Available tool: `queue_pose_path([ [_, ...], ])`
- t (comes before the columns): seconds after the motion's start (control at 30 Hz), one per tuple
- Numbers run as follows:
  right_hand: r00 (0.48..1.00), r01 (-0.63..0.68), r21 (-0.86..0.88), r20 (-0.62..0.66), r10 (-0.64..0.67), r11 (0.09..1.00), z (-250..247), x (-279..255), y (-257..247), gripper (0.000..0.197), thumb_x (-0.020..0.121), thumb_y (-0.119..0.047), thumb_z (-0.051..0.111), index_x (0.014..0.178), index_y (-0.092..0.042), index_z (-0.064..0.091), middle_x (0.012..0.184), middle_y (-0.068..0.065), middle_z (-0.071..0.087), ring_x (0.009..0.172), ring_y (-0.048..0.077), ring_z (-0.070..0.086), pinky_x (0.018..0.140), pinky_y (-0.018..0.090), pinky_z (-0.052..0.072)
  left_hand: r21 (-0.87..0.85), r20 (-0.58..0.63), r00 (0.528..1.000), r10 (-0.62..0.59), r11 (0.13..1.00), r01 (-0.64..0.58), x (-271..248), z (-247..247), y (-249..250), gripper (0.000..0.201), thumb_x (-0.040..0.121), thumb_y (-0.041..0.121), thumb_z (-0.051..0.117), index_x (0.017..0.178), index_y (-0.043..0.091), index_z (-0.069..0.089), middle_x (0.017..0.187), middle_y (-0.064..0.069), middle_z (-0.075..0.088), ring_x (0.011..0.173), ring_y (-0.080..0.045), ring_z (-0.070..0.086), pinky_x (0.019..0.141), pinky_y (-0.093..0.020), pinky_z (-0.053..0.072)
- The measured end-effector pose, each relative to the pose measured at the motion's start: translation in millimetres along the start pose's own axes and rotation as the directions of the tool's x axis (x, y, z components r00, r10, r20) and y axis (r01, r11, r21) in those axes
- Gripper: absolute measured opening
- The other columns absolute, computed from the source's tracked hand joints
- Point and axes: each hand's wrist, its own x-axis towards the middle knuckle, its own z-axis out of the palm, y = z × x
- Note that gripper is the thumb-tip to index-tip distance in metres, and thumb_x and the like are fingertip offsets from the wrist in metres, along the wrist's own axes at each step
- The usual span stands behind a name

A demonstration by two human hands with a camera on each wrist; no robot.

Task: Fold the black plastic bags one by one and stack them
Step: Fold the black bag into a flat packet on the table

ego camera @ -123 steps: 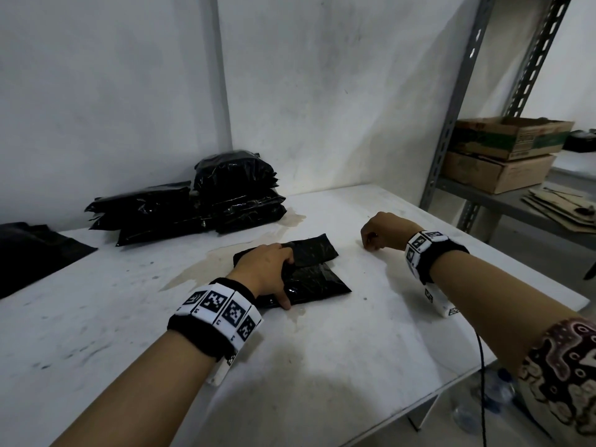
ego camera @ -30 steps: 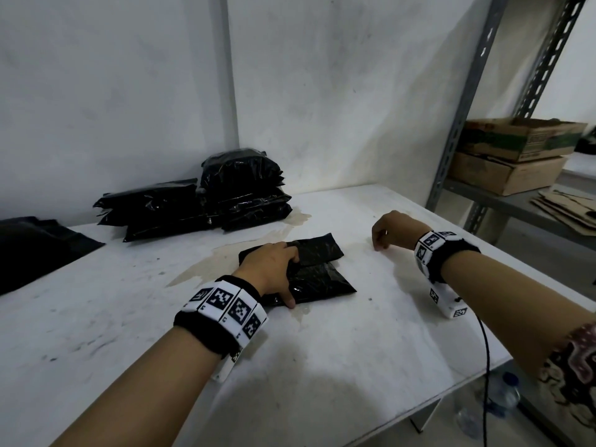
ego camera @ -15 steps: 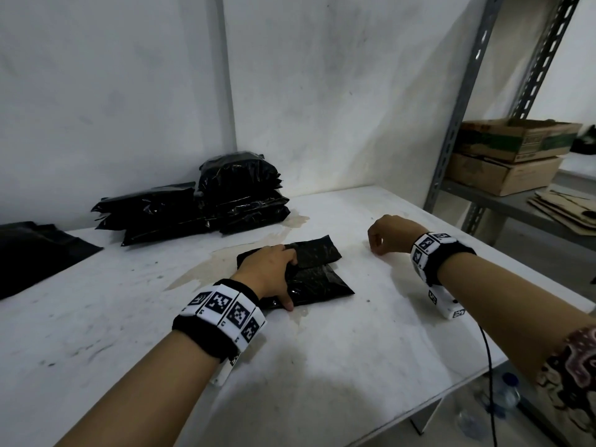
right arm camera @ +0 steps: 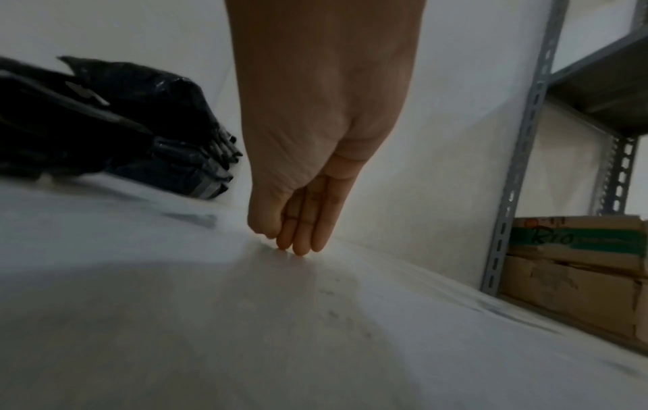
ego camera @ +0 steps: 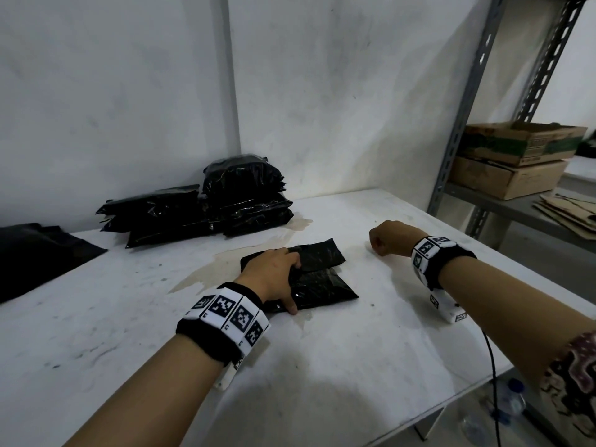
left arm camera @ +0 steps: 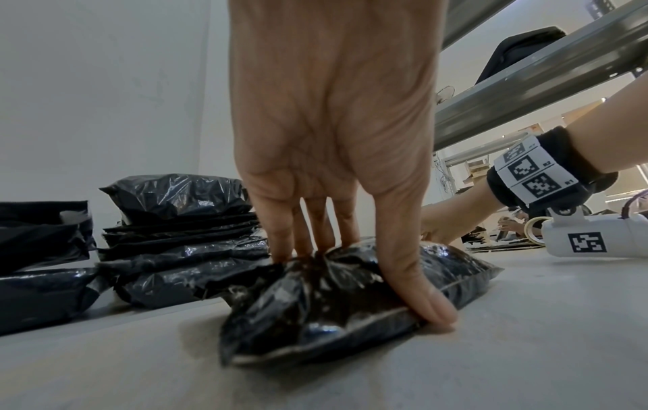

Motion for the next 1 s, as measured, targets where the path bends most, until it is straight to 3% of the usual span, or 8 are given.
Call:
queue_pose_path([
  [0.1, 1.000, 0.005, 0.131, 0.003, -0.006, 0.991, -6, -1, 6, 0.025, 0.079, 0.003, 0.055, 0.083, -0.014, 0.073, 0.081, 0.002, 0.072, 0.070, 0.013, 0.063, 0.072, 0.024, 0.049, 0.000, 0.000, 1.000, 0.001, 1.000, -0.001, 1, 0, 0, 0.081, 0.059, 0.038, 0.088, 0.127, 0.023, 0.046, 0.127, 0.004, 0.048, 0.115, -0.018, 0.044, 0.085, -0.031, 0.041],
  [0.23, 0.999, -0.008, 0.183, -0.031, 0.014, 0.983, -5, -2, 7, 0.025, 0.074, 0.004, 0.060, 0.074, -0.015, 0.075, 0.069, -0.003, 0.070, 0.061, 0.005, 0.061, 0.059, 0.014, 0.042, 0.001, 0.000, 1.000, -0.001, 1.000, 0.001, 1, 0, 0, 0.082, 0.058, 0.038, 0.088, 0.127, 0.023, 0.047, 0.126, 0.004, 0.048, 0.114, -0.018, 0.045, 0.086, -0.032, 0.042],
  [0.43, 0.999, 0.041, 0.161, -0.020, -0.039, 0.986, -5, -2, 11, 0.029, 0.073, 0.005, 0.055, 0.067, -0.021, 0.069, 0.070, -0.004, 0.069, 0.066, 0.011, 0.062, 0.069, 0.022, 0.047, 0.001, -0.001, 1.000, 0.001, 1.000, -0.001, 2, 1, -1, 0.081, 0.059, 0.039, 0.088, 0.127, 0.023, 0.046, 0.126, 0.004, 0.048, 0.114, -0.017, 0.045, 0.081, -0.029, 0.038],
  [0.63, 0.998, 0.065, 0.075, -0.009, -0.065, 0.995, -2, -3, 12, 0.013, 0.084, -0.008, 0.063, 0.089, -0.014, 0.073, 0.081, -0.005, 0.059, 0.079, 0.015, 0.056, 0.075, 0.030, 0.049, 0.001, -0.002, 1.000, -0.002, 1.000, 0.002, 2, 1, -1, 0.082, 0.057, 0.038, 0.088, 0.126, 0.023, 0.047, 0.125, 0.004, 0.049, 0.114, -0.018, 0.045, 0.088, -0.034, 0.043],
  [0.73, 0.998, 0.067, 0.028, -0.004, -0.067, 0.997, -1, -2, 10, 0.015, 0.089, -0.013, 0.060, 0.098, -0.009, 0.071, 0.091, 0.001, 0.061, 0.083, 0.015, 0.051, 0.070, 0.024, 0.040, 0.000, -0.001, 1.000, 0.002, 1.000, -0.002, 2, 2, -1, 0.081, 0.058, 0.039, 0.088, 0.126, 0.023, 0.047, 0.126, 0.004, 0.049, 0.114, -0.018, 0.045, 0.088, -0.033, 0.044],
  [0.83, 0.998, 0.062, 0.005, 0.028, -0.062, 0.998, -1, -1, 6, 0.017, 0.090, -0.011, 0.058, 0.102, -0.005, 0.069, 0.104, 0.009, 0.066, 0.083, 0.014, 0.049, 0.071, 0.023, 0.038, 0.000, 0.001, 1.000, 0.003, 1.000, -0.003, 2, 2, -1, 0.081, 0.058, 0.039, 0.088, 0.126, 0.023, 0.047, 0.126, 0.004, 0.049, 0.114, -0.019, 0.045, 0.088, -0.033, 0.044],
  [1.0, 0.996, 0.052, -0.019, 0.076, -0.050, 0.998, -1, 0, 3, 0.017, 0.087, -0.009, 0.060, 0.102, -0.004, 0.067, 0.101, 0.011, 0.062, 0.085, 0.019, 0.051, 0.073, 0.028, 0.040, 0.007, 0.007, 1.000, 0.002, 1.000, -0.002, 2, 1, -1, 0.081, 0.058, 0.039, 0.088, 0.127, 0.023, 0.047, 0.127, 0.004, 0.048, 0.115, -0.019, 0.045, 0.088, -0.034, 0.044],
])
